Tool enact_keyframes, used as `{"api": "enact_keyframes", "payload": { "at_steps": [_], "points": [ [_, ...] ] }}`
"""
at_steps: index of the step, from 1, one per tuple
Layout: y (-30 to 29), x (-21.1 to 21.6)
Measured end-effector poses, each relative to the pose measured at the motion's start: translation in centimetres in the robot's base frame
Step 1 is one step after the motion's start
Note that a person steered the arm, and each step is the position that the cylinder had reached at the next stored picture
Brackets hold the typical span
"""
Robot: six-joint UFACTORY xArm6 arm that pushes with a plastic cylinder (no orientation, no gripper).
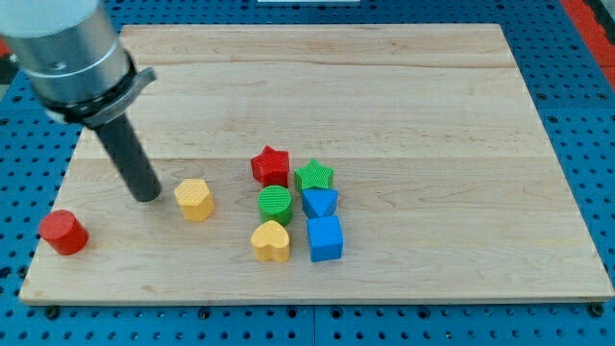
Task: Slide the red circle towards right
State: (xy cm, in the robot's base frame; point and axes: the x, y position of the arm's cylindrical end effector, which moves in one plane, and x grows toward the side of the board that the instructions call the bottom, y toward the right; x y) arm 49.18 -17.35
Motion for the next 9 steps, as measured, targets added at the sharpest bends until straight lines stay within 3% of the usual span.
{"api": "enact_keyframes", "payload": {
  "at_steps": [1,3,5,7,8,9],
  "points": [
    [4.2,0.5],
    [5.1,6.5],
    [-3.9,12.5],
    [-7.6,4.4],
    [-7.3,5.0],
    [-10.1,9.0]
  ]
}}
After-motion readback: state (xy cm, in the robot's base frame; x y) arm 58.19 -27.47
